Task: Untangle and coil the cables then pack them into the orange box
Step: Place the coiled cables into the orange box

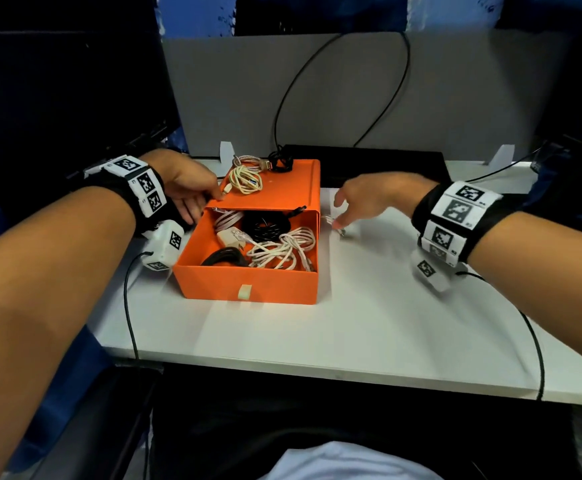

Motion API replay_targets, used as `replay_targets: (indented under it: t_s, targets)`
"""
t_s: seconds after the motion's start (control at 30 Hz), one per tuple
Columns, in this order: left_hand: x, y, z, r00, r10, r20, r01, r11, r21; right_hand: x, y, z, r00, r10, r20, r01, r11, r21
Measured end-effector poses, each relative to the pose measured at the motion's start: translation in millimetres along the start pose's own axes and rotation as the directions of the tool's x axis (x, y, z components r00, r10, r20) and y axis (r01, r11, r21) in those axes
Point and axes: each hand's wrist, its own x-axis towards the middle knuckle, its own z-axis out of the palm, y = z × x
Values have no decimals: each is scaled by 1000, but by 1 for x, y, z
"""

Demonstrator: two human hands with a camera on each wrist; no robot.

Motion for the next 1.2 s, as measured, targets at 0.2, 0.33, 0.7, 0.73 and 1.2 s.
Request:
replay_targets:
  t_s: [0.2, 0.33, 0.7, 0.73, 1.2]
  targets:
    - [-1, 1, 0, 1000, 3, 11, -3, 1000, 8, 27, 5, 29, 995, -37, -97, 47, 993, 106]
    - [-3, 3, 0, 1000, 13, 2, -13, 1000, 2, 19, 27, 25, 982, 119, -148, -42, 894, 445]
    - [1, -4, 3, 1000, 9, 10, -9, 1000, -10, -43, -29, -34, 948, 39, -316, 292, 286, 913]
    - [1, -3, 3, 1000, 12, 8, -12, 1000, -10, -42, -38, -33, 919, 66, -389, 328, 420, 846]
    - [-2, -2, 2, 1000, 18, -5, -18, 1000, -8, -36, -97, 1, 925, -276, -261, 243, 958, -152]
